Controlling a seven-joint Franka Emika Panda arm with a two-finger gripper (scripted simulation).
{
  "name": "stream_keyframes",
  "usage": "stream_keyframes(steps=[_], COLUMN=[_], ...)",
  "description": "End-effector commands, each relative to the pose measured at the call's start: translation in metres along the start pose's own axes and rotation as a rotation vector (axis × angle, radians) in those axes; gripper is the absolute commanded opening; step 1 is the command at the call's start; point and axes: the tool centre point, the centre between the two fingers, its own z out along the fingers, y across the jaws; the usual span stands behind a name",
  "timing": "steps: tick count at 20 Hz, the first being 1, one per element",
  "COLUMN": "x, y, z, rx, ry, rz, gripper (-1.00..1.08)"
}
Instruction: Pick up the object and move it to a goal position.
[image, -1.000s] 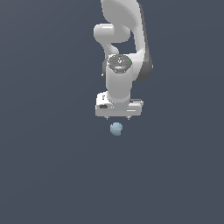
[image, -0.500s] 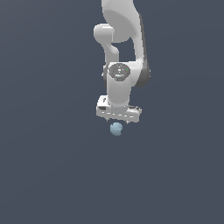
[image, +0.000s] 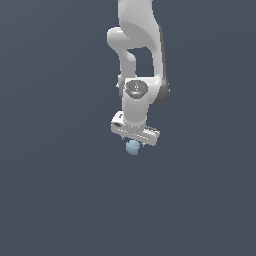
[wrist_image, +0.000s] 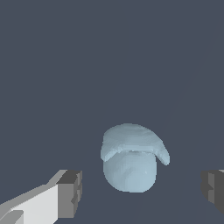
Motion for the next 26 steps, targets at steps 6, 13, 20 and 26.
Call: stream_keyframes(steps=[6, 13, 20, 26], x=[-0.001, -0.001, -0.002, -0.001], y=[0.001, 0.001, 0.002, 0.001], z=[0.007, 0.015, 0.048, 0.058], rx=[-0.001, -0.002, -0.002, -0.002], ry=[0.007, 0.006, 0.007, 0.007], rz=[0.052, 0.049, 0.052, 0.052], gripper=[1.0, 1.0, 1.0, 1.0])
